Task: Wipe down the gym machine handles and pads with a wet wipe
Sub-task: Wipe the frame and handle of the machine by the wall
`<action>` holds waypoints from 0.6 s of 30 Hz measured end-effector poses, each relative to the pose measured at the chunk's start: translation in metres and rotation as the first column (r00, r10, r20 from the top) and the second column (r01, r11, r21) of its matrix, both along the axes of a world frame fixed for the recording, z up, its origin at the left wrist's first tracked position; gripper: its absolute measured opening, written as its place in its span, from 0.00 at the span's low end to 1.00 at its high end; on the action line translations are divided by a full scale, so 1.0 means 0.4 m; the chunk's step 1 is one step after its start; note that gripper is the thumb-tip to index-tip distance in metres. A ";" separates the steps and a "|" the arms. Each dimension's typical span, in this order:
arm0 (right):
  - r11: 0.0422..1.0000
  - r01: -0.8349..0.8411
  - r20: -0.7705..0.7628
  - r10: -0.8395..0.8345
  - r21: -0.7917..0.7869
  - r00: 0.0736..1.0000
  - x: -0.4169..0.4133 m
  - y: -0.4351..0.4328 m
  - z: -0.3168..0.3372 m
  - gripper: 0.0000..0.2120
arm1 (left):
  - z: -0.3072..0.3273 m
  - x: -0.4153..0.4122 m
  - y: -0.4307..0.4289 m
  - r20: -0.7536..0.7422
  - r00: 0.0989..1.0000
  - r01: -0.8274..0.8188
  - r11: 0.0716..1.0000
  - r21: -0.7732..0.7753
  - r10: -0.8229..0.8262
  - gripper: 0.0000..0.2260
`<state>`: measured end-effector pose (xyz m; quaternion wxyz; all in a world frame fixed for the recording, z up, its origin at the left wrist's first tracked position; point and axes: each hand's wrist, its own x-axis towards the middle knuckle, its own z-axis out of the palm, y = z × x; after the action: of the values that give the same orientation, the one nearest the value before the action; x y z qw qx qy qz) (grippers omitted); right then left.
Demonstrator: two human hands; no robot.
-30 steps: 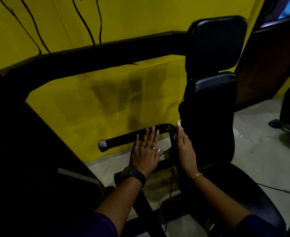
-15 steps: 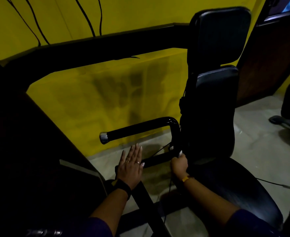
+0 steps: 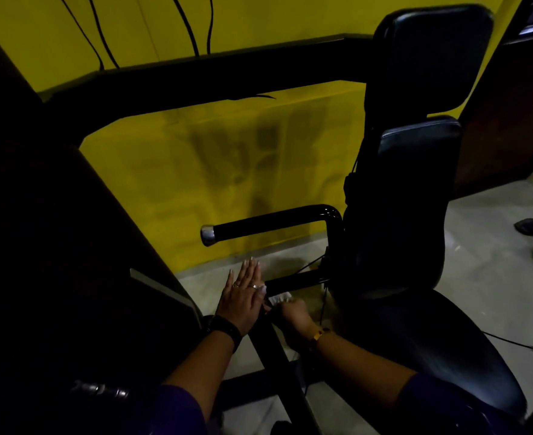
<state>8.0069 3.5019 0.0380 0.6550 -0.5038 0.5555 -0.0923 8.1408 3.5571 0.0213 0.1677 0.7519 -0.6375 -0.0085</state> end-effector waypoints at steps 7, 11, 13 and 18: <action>0.951 0.294 0.425 -0.307 0.098 0.852 -0.072 0.075 0.038 0.09 | 0.048 -0.052 0.026 -0.307 0.944 -0.066 0.981 0.181 0.121 0.42; 0.961 0.275 0.549 -0.242 0.022 0.800 -0.132 0.099 0.119 0.12 | 0.092 -0.125 0.028 -0.655 0.737 -0.091 0.985 0.149 0.167 0.21; 0.944 0.329 0.590 -0.283 0.031 0.756 -0.175 0.132 0.153 0.11 | 0.125 -0.181 0.042 -0.831 0.528 -0.067 0.984 0.164 0.174 0.21; 0.855 0.518 0.662 -0.411 0.040 0.627 -0.329 0.203 0.185 0.09 | 0.181 -0.340 0.055 -0.959 0.271 0.081 0.991 0.111 0.085 0.12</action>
<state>7.8753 3.5833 0.1121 0.7181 -0.3280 0.3956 -0.4693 8.0046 3.5792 0.0938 0.4665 0.6044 -0.4035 -0.5042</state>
